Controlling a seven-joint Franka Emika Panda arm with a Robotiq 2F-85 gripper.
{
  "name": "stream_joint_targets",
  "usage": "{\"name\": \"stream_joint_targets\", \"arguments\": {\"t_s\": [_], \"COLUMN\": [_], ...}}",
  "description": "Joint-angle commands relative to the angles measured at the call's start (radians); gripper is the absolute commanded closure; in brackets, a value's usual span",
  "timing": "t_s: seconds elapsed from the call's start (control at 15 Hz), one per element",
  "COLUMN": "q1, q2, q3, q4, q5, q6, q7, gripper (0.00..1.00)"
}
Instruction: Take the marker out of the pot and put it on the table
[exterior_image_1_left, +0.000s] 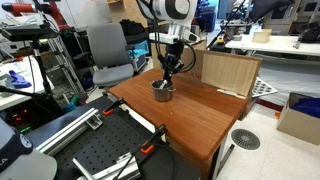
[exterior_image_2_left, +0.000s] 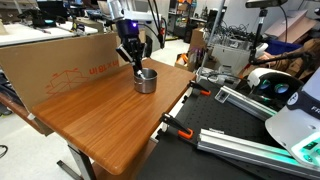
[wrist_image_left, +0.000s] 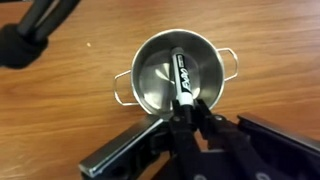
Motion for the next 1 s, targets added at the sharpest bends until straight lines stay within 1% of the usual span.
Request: {"name": "stream_joint_targets", "arguments": {"t_s": [0.0,0.47,0.6,0.93], "q1": [-0.004,-0.028,-0.041,-0.048], "q2": [0.016,-0.050,-0.092,-0.240], "q3": [0.006,0.015,0.026,0.037], "q4": [0.031,0.010,-0.003,-0.061], "q5": [-0.003,0.021,0.039,0.110], "q6": [-0.027,-0.025,-0.054,-0.047], "q7": [-0.001,-0.045,-0.094,-0.180], "gripper": [0.95,0.95,0.95,0.95]}}
